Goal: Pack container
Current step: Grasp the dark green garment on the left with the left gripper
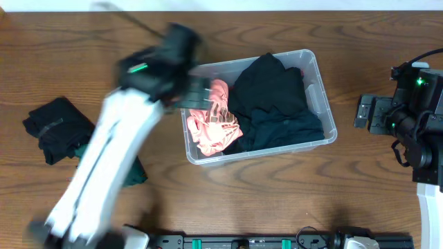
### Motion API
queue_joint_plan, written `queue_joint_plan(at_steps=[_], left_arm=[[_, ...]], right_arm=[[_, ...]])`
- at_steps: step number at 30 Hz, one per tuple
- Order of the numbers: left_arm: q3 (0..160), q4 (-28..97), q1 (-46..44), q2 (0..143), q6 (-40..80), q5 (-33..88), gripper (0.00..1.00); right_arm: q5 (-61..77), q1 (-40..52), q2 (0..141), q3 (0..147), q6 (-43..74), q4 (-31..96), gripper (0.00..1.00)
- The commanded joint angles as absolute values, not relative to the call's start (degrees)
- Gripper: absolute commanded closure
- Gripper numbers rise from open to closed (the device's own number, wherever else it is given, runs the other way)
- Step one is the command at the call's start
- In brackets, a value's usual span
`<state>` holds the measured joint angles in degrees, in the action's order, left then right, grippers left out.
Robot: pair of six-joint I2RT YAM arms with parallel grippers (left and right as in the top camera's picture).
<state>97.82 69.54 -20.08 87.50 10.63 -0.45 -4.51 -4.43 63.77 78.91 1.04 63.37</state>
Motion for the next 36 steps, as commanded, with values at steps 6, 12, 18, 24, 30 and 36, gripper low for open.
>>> queue_joint_plan(at_steps=[6, 12, 18, 24, 30, 36], left_arm=[[90.1, 73.0, 6.5, 68.1, 17.3, -0.3, 0.02], [76.0, 68.8, 29.0, 62.9, 12.3, 10.8, 0.02], [62.5, 62.3, 43.5, 69.5, 8.5, 22.4, 0.02], [57.5, 55.9, 47.3, 80.4, 6.6, 23.7, 0.02], [57.2, 51.4, 47.4, 91.5, 6.6, 23.6, 0.02], [57.2, 47.6, 47.3, 99.5, 5.0, 25.5, 0.02]], right_arm=[[-4.5, -4.9, 64.3, 79.2, 1.0, 63.2, 0.01], [-4.5, -4.9, 65.1, 79.2, 1.0, 63.2, 0.01], [-4.5, -4.9, 65.6, 79.2, 1.0, 63.3, 0.01], [-4.5, -4.9, 65.6, 79.2, 1.0, 63.3, 0.01], [-4.5, -4.9, 65.6, 79.2, 1.0, 63.2, 0.01], [-4.5, -4.9, 65.9, 79.2, 1.0, 63.2, 0.01]])
